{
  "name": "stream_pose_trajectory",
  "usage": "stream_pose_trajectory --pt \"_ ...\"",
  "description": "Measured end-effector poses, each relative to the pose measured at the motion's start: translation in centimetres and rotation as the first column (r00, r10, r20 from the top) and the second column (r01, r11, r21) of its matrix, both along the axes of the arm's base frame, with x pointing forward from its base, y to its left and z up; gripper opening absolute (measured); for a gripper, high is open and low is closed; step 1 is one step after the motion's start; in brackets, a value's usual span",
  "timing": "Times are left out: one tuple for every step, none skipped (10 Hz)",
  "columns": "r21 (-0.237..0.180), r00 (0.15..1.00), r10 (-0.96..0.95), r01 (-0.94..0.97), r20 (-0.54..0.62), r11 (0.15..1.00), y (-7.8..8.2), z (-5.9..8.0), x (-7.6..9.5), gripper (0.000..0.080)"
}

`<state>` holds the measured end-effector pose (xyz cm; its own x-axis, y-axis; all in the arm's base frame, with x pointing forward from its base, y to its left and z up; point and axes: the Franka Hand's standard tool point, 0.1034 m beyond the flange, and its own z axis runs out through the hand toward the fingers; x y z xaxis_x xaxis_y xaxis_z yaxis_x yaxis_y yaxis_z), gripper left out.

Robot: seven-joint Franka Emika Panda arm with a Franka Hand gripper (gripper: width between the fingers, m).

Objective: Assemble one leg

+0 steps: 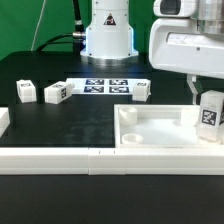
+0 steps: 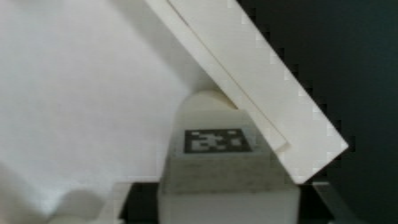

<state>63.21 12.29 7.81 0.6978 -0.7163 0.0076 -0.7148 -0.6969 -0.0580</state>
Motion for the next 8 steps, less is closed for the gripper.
stream_pose_trajectory --pt "0.014 0.993 -0.117 0.118 -0.006 0.993 -0.04 0.0 0.01 0.0291" --pt "0.025 0.981 -0.192 0.192 -0.013 0.981 -0.06 0.0 0.04 0.0291" --pt "0.033 0.955 -0.296 0.296 -0.021 0.955 -0.1 -0.02 0.06 0.0291" --pt "0.041 0.921 -0.387 0.388 -0.03 0.921 -0.03 -0.02 0.06 0.0291" --pt "0.045 0.889 -0.457 0.458 -0.038 0.888 -0.04 -0.02 0.07 0.0291" --pt "0.048 0.868 -0.495 0.497 -0.043 0.866 -0.04 -0.03 0.07 0.0291" --pt "0.054 0.826 -0.561 0.563 -0.054 0.825 -0.08 -0.05 0.08 0.0291" --pt "0.054 0.813 -0.58 0.582 -0.056 0.811 -0.06 -0.05 0.08 0.0294"
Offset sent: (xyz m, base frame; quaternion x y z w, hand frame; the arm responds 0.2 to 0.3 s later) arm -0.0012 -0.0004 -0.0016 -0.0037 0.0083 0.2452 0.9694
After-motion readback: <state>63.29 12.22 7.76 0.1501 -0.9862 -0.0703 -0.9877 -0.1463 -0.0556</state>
